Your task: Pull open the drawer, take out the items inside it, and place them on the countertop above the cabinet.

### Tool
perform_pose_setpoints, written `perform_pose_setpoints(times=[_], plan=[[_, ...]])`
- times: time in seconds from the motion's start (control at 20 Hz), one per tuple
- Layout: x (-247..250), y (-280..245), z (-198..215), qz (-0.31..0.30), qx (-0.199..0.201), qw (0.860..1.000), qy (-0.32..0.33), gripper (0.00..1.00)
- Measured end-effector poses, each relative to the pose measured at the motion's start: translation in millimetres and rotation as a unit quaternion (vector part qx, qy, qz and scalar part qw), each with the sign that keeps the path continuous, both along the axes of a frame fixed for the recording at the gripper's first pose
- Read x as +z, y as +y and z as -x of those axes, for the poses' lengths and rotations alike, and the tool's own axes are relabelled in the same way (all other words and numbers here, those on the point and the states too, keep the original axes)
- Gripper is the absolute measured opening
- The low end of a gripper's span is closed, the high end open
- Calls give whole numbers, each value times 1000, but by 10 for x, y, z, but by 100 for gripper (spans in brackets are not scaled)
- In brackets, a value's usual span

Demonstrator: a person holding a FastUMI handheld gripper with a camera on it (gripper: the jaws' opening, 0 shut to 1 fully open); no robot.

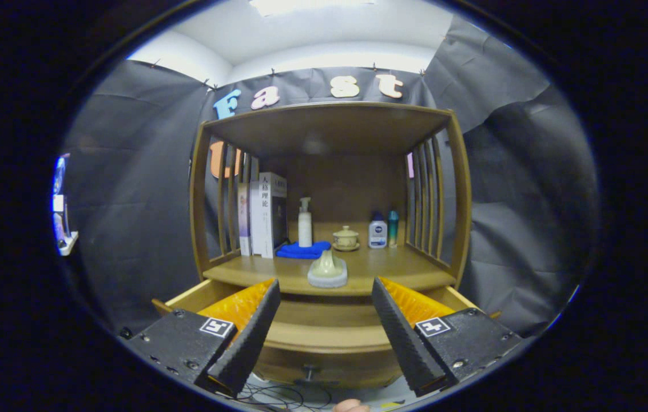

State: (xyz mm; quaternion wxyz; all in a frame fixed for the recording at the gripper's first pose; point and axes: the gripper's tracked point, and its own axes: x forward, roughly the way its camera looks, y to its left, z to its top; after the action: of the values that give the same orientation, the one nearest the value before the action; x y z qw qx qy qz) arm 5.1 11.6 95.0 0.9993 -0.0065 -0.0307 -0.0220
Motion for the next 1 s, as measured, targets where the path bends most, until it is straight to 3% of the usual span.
perform_pose_setpoints(times=[0.15,1.0], plan=[[-336,-100,122,2,-30,1000,-4,100],[-1140,72,-158,8,-39,998,44,100]])
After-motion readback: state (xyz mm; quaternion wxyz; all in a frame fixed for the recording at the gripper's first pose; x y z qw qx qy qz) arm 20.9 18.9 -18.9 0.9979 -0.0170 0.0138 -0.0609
